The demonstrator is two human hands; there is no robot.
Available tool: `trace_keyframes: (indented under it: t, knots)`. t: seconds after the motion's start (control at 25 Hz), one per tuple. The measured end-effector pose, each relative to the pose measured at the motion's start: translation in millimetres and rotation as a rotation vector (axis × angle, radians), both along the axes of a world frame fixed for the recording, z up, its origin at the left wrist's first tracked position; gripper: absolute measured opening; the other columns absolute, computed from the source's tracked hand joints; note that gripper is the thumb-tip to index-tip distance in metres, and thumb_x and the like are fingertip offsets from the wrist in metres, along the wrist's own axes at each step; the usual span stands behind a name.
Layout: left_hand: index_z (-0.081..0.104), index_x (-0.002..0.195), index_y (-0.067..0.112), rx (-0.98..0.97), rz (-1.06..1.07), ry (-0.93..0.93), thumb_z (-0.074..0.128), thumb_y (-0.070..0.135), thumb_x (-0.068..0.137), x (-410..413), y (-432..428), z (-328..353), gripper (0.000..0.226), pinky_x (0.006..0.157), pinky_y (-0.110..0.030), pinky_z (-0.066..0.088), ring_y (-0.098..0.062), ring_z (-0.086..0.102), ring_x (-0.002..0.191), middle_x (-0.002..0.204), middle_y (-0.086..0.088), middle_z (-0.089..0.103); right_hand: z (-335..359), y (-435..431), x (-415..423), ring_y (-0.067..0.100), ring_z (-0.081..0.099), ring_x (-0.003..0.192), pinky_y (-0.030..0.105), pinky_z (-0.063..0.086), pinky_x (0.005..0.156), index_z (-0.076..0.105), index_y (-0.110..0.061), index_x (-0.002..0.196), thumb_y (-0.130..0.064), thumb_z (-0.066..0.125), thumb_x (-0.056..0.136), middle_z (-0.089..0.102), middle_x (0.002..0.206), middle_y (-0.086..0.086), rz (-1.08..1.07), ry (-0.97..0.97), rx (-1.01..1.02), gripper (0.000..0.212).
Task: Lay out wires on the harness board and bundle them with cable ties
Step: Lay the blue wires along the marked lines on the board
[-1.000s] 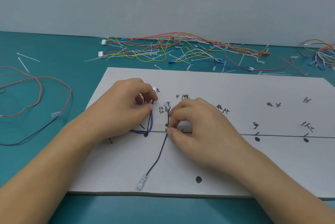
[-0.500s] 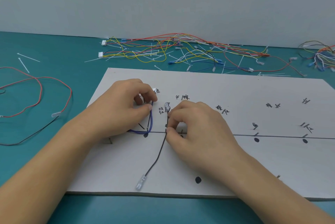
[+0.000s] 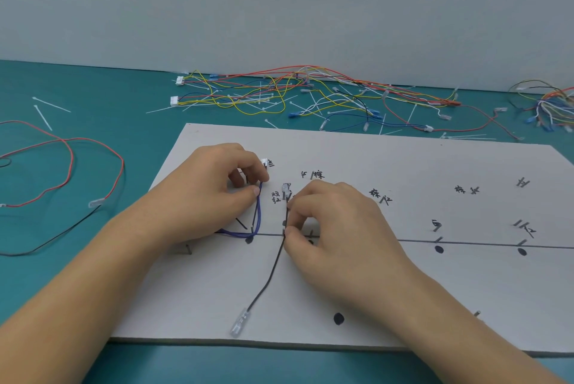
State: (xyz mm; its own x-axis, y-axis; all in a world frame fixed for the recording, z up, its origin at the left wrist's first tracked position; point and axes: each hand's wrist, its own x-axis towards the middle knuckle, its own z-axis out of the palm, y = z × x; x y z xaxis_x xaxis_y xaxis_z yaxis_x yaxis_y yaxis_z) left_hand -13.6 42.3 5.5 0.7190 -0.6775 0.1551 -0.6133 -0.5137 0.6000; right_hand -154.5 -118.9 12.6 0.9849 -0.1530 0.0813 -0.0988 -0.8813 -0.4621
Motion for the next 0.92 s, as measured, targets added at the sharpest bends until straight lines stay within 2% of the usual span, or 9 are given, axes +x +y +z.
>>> trace_keyframes:
  t: [0.12,0.4,0.6,0.68,0.8,0.92]
  knots:
    - [0.072,0.098,0.037,-0.001,0.024,0.0,0.069,0.017,0.092,0.5,-0.7,-1.0,0.021,0.066,-0.008,0.04,0.001,0.06,0.088,0.096,0.015,0.064,1.2,-3.2,0.7,0.016,0.054,0.094,0.032,0.045,0.085,0.064,-0.028,0.077,-0.039,0.048,0.082,0.064,0.1,-0.016,0.018,0.013,0.014,0.021]
    - [0.071,0.1,0.036,-0.022,0.113,-0.008,0.068,0.018,0.093,5.2,5.4,2.0,0.019,0.073,-0.021,0.045,0.006,0.058,0.088,0.1,0.015,0.062,0.4,-6.1,0.4,0.017,0.055,0.091,0.033,0.045,0.082,0.066,-0.029,0.079,-0.038,0.051,0.087,0.065,0.098,-0.015,0.061,-0.002,-0.04,0.019]
    - [0.072,0.098,0.036,-0.027,0.214,-0.007,0.066,0.016,0.093,9.2,11.5,6.6,0.021,0.073,-0.014,0.044,0.007,0.059,0.092,0.096,0.018,0.064,-0.8,-3.0,0.5,0.016,0.055,0.09,0.034,0.048,0.081,0.064,-0.029,0.077,-0.039,0.048,0.084,0.064,0.096,-0.015,0.033,-0.012,-0.033,0.02]
    - [0.072,0.097,0.036,0.001,0.233,-0.001,0.059,0.011,0.095,11.0,12.5,7.9,0.028,0.073,-0.014,0.043,0.006,0.06,0.092,0.096,0.018,0.065,-0.9,-2.8,-0.4,0.015,0.055,0.09,0.035,0.049,0.081,0.064,-0.029,0.077,-0.039,0.049,0.085,0.064,0.096,-0.016,0.028,-0.013,-0.032,0.019]
    - [0.072,0.095,0.037,0.077,0.261,0.044,0.042,-0.008,0.093,15.3,15.3,10.8,0.053,0.069,-0.014,0.042,0.004,0.061,0.093,0.099,0.018,0.067,0.5,-2.9,-1.3,0.016,0.055,0.091,0.035,0.048,0.081,0.064,-0.029,0.079,-0.036,0.053,0.088,0.064,0.096,-0.015,0.041,-0.009,-0.043,0.017]
    - [0.072,0.095,0.037,0.111,0.238,0.083,0.037,-0.016,0.086,19.8,19.2,12.7,0.064,0.071,-0.015,0.043,0.004,0.061,0.099,0.102,0.014,0.07,5.1,-10.2,-0.4,0.016,0.056,0.095,0.034,0.047,0.084,0.069,-0.029,0.086,-0.031,0.055,0.093,0.065,0.1,-0.015,0.116,0.033,-0.069,0.015]
